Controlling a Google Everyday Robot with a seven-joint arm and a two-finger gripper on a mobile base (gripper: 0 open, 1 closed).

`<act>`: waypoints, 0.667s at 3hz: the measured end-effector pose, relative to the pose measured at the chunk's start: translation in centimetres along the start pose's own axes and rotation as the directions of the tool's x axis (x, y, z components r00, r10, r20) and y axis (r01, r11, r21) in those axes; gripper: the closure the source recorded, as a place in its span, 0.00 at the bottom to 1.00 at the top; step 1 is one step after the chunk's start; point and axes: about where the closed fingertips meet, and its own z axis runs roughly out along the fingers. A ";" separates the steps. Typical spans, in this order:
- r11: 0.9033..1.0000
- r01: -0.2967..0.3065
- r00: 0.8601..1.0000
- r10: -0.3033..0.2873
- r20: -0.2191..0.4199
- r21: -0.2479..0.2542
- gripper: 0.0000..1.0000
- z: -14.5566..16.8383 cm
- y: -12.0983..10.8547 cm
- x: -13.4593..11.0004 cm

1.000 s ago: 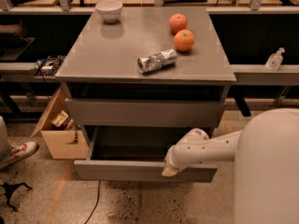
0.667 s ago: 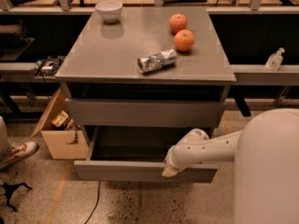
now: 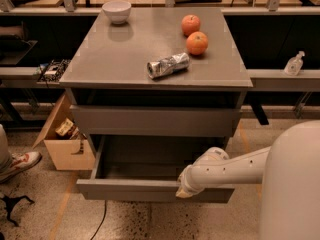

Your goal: Open middle drawer

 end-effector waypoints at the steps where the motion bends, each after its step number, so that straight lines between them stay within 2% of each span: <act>1: 1.000 -0.006 1.000 0.006 0.005 -0.011 1.00 -0.3 1.9 0.9; 2: 1.000 -0.006 1.000 0.006 0.005 -0.011 1.00 -0.3 1.9 0.9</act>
Offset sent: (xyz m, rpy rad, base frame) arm -0.3447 -0.0788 -0.0315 0.1147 0.1308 -0.0494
